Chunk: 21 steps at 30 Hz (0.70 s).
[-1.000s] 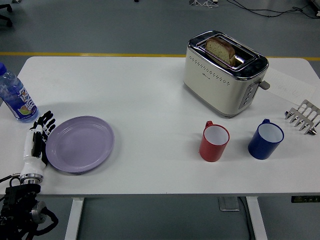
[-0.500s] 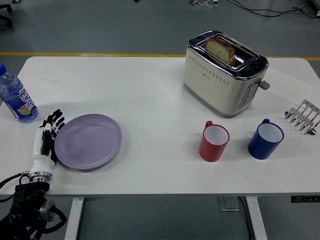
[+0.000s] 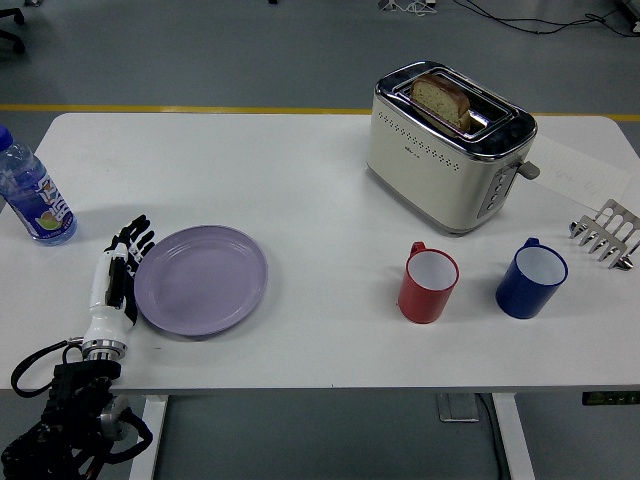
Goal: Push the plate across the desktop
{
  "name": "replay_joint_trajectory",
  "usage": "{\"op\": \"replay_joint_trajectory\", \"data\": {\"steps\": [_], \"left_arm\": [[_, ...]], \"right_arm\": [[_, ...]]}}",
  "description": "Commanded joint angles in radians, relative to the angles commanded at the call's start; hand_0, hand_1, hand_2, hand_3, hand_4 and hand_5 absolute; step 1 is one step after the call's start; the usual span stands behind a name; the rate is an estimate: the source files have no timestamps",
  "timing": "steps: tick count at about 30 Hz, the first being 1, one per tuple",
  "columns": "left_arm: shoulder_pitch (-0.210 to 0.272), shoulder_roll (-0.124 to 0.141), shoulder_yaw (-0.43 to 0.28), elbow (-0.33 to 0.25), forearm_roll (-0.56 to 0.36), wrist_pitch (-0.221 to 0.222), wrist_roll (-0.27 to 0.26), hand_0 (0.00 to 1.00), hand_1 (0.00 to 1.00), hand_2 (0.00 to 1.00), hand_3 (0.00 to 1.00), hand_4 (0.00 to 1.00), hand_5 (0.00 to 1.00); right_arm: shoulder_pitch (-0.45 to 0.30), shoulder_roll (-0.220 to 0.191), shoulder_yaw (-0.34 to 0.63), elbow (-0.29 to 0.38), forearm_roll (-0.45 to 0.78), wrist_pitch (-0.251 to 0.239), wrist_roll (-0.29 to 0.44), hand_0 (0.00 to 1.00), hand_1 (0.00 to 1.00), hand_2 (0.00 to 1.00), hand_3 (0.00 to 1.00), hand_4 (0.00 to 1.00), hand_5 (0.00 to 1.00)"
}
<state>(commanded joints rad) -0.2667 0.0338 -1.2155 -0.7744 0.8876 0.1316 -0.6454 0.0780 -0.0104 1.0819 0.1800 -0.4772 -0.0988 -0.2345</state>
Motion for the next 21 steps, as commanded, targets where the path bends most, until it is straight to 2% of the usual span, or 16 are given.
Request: {"op": "replay_joint_trajectory", "data": {"steps": [21], "left_arm": [[-0.021, -0.014, 0.109, -0.013, -0.041, 0.005, 0.000, 0.870, 0.879, 0.898, 0.825, 0.493, 0.998]], "right_arm": [[-0.001, -0.001, 0.000, 0.000, -0.004, 0.000, -0.002, 0.521, 0.483, 0.587, 0.556, 0.285, 0.359]]}}
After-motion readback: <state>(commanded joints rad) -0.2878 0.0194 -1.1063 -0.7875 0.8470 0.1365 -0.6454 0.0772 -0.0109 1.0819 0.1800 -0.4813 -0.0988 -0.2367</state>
